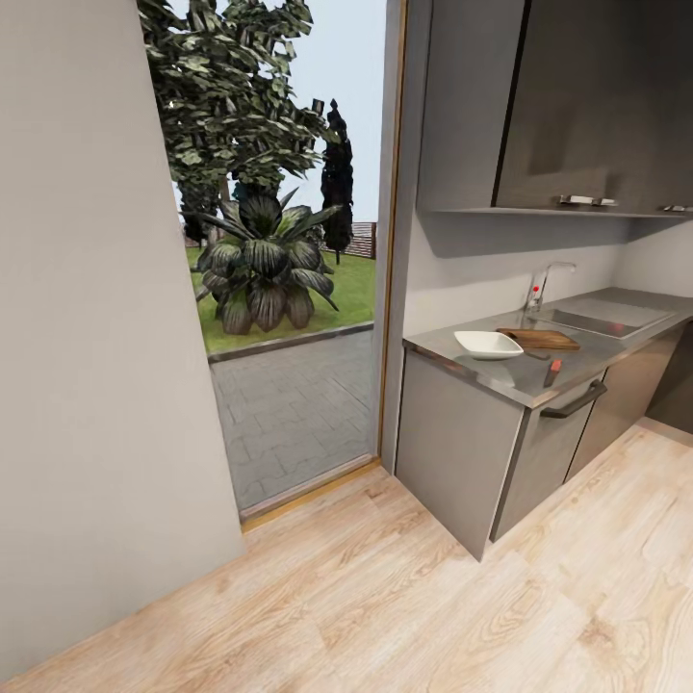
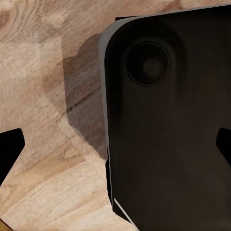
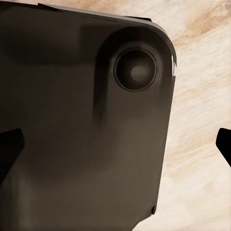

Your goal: In the kitchen, take the Vidalia onion out of the sink, dice it on the chopping board with the paring knife, put the diced onion into the bowl on the countertop, then place both the paring knife and the chopping board into the sink.

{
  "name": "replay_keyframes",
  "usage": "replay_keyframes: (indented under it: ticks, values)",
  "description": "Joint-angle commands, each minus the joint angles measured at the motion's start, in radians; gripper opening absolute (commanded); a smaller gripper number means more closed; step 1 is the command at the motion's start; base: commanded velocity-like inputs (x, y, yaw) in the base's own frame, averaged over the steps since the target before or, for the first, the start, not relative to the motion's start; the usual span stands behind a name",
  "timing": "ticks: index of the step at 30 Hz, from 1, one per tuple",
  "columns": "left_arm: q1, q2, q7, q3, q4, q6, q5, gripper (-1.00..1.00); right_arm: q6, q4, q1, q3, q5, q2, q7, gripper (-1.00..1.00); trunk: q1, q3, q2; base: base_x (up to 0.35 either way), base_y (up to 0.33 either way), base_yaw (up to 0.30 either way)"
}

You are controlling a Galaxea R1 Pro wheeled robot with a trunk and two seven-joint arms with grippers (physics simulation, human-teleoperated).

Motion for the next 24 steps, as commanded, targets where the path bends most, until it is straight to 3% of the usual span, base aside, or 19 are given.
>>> replay_keyframes:
  ticks: [1,24]
  values:
    - [0.001,0.000,0.002,-0.001,-0.002,-0.001,-0.004,1.00,0.000,-0.002,0.001,0.005,0.003,0.000,-0.005,1.00,0.000,-0.001,0.000,0.000,0.000,0.000]
    - [0.001,0.000,0.002,-0.001,-0.002,-0.001,-0.004,1.00,0.000,-0.002,0.001,0.006,0.003,0.000,-0.005,1.00,0.000,-0.001,0.000,0.000,0.000,0.000]
